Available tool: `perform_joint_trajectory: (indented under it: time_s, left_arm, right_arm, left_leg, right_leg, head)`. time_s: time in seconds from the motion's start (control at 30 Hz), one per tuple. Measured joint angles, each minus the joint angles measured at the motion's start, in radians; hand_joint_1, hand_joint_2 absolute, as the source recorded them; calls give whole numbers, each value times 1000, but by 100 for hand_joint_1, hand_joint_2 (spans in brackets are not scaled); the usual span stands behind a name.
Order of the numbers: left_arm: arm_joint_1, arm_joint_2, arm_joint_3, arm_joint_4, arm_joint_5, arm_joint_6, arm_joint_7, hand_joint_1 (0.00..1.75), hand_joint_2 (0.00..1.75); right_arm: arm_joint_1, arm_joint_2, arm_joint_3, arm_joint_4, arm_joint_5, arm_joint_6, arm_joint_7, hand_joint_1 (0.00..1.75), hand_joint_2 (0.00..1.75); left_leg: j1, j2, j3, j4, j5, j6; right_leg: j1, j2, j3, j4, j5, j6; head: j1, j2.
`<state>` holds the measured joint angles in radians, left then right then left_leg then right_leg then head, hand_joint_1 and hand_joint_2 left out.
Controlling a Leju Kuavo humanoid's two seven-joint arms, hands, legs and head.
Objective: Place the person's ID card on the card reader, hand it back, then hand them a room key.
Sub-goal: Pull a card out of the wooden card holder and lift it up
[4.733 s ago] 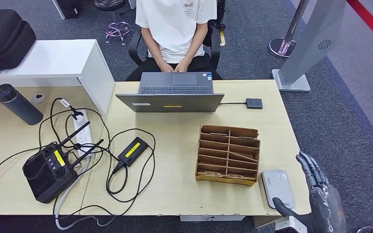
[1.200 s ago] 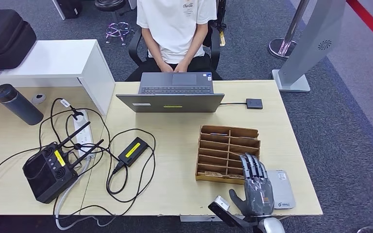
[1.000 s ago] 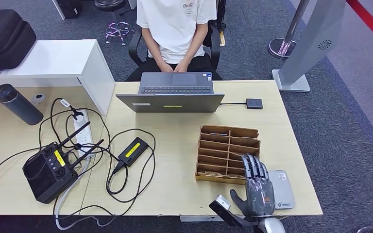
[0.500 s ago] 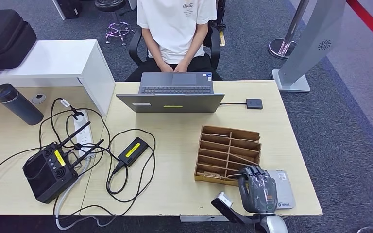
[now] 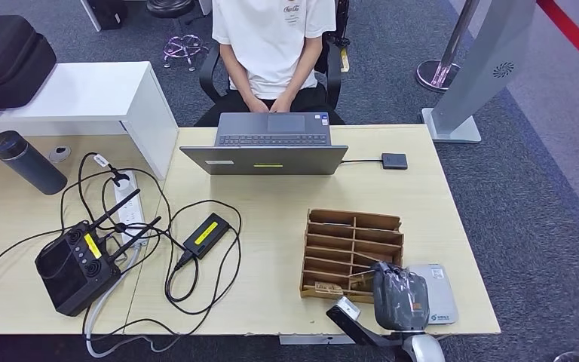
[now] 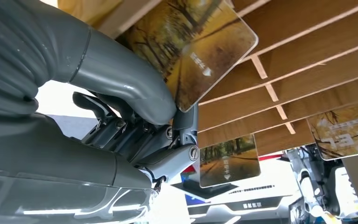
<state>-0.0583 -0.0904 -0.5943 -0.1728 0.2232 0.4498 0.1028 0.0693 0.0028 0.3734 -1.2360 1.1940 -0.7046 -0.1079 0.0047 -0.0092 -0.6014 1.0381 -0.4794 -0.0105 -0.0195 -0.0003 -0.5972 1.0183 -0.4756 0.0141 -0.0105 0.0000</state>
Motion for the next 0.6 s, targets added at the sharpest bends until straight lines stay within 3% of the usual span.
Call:
perform_joint_trajectory:
  time_s: [0.6]
  left_arm:
    - [-1,6,-17,0,-14,0,0,0,175]
  right_arm:
    - [1,-14,35,-2,-3,0,58,175,175]
  left_leg:
    - [0,0,1,0,0,0]
  right_leg:
    - [0,0,1,0,0,0]
  head:
    - [0,0]
